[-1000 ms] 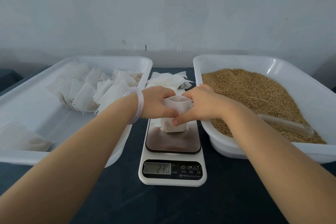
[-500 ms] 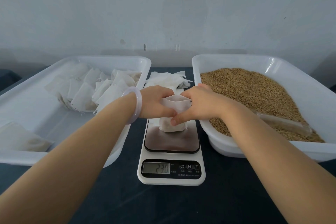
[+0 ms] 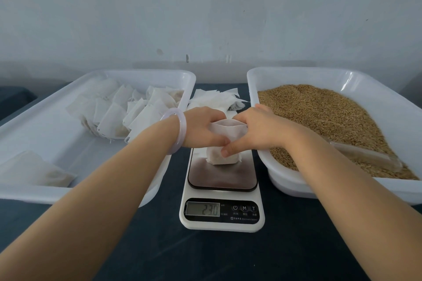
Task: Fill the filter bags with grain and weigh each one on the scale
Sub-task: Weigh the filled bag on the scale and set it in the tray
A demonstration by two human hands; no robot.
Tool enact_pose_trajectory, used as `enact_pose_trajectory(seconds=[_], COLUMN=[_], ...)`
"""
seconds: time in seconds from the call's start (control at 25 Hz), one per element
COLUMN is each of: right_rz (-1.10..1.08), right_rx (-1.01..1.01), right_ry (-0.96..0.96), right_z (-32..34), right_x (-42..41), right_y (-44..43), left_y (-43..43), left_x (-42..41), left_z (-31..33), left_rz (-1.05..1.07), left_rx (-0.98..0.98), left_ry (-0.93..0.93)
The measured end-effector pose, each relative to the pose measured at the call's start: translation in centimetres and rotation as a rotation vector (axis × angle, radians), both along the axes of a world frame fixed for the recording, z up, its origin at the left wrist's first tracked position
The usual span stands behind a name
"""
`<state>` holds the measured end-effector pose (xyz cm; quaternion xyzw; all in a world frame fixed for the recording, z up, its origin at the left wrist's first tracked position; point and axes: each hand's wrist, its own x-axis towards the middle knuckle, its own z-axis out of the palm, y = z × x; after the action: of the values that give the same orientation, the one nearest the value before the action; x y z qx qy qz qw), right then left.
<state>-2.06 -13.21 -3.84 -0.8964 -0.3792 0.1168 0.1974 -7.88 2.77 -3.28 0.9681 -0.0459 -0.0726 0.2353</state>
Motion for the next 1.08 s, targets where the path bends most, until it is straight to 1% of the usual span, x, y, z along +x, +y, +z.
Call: enact_pose_trajectory(seconds=[0.24,0.48,0.6,0.72,0.84,0.96,1.0,1.08], right_rz=[-0.004,-0.016,-0.021,-0.038,-0.034,-0.065,-0.061,-0.046], right_rx=[0.004,-0.017,-0.001,0.095,0.332,0.486,0.514,0.538], right_ry=[0.017,0.023,0.033,0.041,0.117,0.065,0.063,0.077], right_z=[0.1,0.3,0.2,0.2,0.3,0.4,0.4,0.5], right_x=[0.0,-0.2,-0.2,0.0,0.2,0.3,0.2,0.1], right_y=[0.0,0.0,0.0,0.1,0.1,0.5,0.8,1.1], left_y=[0.0,0.1,0.3,0.8,1.2,1.8,2.1,2.5], left_x=[0.0,0.2,0.4,0.2,-0.1,-0.3,-0.2,-0.2], left_z=[0.0,-0.2,-0.5,-0.4,0.1,0.6,0.7,0.8], left_rz=[0.013,0.003,0.001,0.025,0.038,0.073,0.081,0.088], left_rx=[0.019,-0.009,-0.023,-0.162,-0.355,-0.544,-0.565,-0.527], left_ry=[0.006,-0.008,-0.049,-0.123,-0.230,-0.331,-0.323,-0.251])
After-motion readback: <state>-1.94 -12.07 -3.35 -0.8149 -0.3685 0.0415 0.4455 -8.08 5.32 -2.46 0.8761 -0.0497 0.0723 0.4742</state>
